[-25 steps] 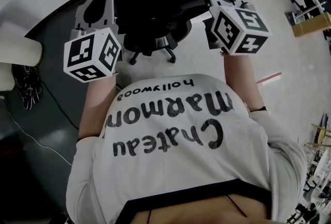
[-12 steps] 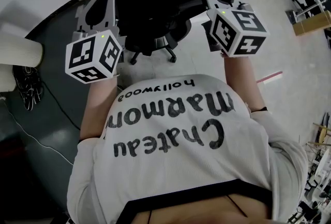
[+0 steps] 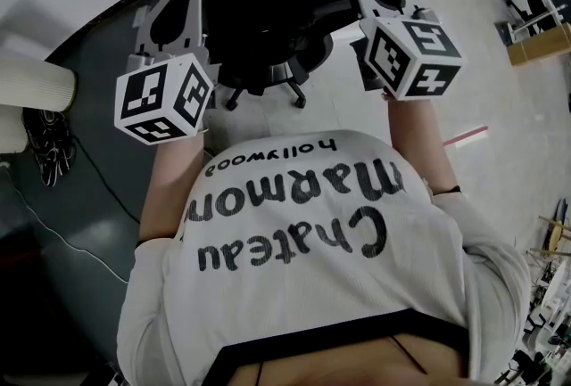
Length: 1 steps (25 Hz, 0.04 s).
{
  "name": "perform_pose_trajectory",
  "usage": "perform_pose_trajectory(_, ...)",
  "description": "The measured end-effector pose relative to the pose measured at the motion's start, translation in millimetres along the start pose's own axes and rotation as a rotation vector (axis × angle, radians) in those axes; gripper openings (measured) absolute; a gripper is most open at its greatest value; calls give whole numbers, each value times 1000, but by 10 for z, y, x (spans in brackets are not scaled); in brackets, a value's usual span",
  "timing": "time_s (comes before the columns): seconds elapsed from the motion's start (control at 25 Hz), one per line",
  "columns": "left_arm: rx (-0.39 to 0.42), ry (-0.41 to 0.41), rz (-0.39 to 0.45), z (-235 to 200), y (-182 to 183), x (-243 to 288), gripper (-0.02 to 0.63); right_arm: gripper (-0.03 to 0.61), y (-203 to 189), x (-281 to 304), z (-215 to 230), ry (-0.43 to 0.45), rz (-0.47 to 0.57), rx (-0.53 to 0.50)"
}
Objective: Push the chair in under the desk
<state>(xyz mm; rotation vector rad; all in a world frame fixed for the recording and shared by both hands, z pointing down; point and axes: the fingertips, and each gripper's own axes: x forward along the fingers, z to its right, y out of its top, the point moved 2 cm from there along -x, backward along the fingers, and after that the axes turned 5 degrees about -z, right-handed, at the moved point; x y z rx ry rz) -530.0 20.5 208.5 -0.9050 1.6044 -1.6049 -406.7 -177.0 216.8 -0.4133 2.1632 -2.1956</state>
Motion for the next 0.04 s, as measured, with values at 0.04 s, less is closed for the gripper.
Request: perform_pose_trajectory(0.04, 1, -2, 1, -4, 2, -8, 40, 9, 4, -2, -6, -1, 0, 0)
